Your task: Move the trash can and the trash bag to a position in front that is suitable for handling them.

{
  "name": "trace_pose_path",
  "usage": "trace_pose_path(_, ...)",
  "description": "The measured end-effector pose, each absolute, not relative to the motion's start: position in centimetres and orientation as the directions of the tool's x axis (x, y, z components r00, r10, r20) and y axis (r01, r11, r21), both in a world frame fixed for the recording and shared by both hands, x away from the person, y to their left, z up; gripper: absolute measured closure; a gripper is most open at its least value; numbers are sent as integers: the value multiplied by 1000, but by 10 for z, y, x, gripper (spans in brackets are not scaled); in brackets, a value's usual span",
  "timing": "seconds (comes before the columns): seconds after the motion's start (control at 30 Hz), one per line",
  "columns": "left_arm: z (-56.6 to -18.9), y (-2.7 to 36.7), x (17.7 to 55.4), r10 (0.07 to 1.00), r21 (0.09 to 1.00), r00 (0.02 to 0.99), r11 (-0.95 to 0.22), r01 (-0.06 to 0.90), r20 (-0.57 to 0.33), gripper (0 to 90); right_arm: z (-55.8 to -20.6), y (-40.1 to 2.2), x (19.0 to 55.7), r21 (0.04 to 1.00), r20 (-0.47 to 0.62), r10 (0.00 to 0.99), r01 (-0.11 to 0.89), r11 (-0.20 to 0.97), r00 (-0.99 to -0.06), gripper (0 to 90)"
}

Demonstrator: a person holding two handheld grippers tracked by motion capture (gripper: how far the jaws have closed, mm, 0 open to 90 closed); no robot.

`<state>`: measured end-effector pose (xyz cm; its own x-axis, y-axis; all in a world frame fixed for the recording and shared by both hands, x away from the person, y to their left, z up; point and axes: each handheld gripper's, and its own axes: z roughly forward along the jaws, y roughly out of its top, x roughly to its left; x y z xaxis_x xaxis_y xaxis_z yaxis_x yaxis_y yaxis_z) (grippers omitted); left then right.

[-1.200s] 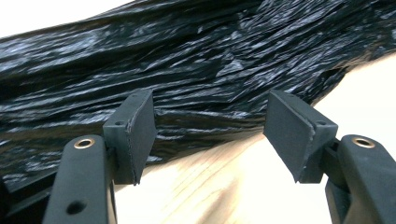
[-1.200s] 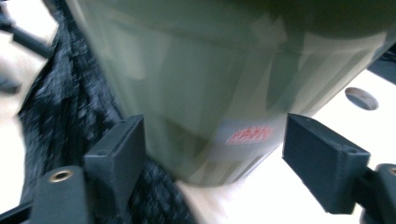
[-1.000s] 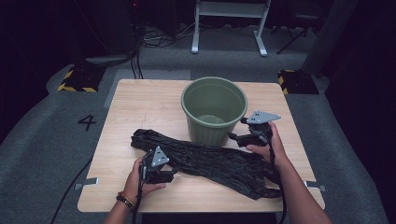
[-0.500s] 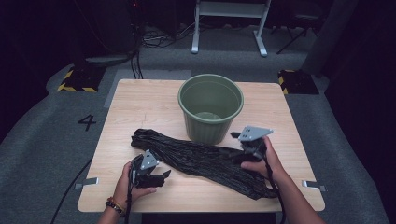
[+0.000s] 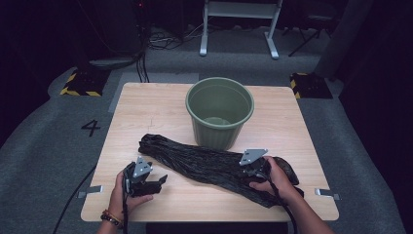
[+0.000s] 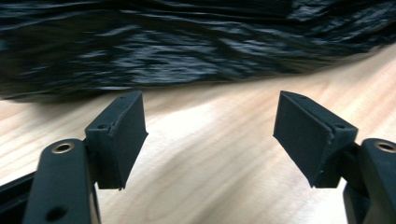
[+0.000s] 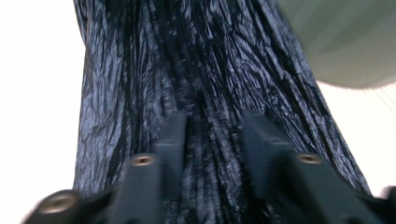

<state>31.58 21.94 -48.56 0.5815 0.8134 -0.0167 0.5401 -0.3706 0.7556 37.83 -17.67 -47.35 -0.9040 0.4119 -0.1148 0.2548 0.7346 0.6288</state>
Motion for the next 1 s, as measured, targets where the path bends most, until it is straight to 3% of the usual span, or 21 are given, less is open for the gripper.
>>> trace_pose_path(0.1,-487,224,320,828,754,560,-347,557,-32,225,-474,-192,384,590,-152,405,246,769,-902,725)
trace_pose_path(0.3,-490,221,324,826,744,562,-356,565,-32,224,-468,-222,392,589,-165,424,256,767,-890,694)
trace_pose_path(0.4,-490,216,326,818,741,574,-368,562,-29,223,-463,-237,393,588,-194,460,273,761,-866,620)
trace_pose_path(0.47,-490,213,328,812,738,583,-375,560,-29,223,-456,-248,392,592,-198,482,288,753,-854,517)
trace_pose_path(0.5,-491,211,329,811,738,584,-376,561,-30,223,-456,-248,392,592,-198,482,288,753,-854,517)
trace_pose_path(0.7,-493,204,335,793,733,608,-389,558,-43,242,-438,-238,377,641,-226,482,243,728,-846,227)
trace_pose_path(0.8,-494,202,338,786,729,618,-403,554,-34,246,-434,-223,369,716,-166,460,214,664,-872,201)
trace_pose_path(1.0,-497,202,344,790,725,611,-392,566,-50,243,-452,-193,378,704,-121,441,236,670,-889,159)
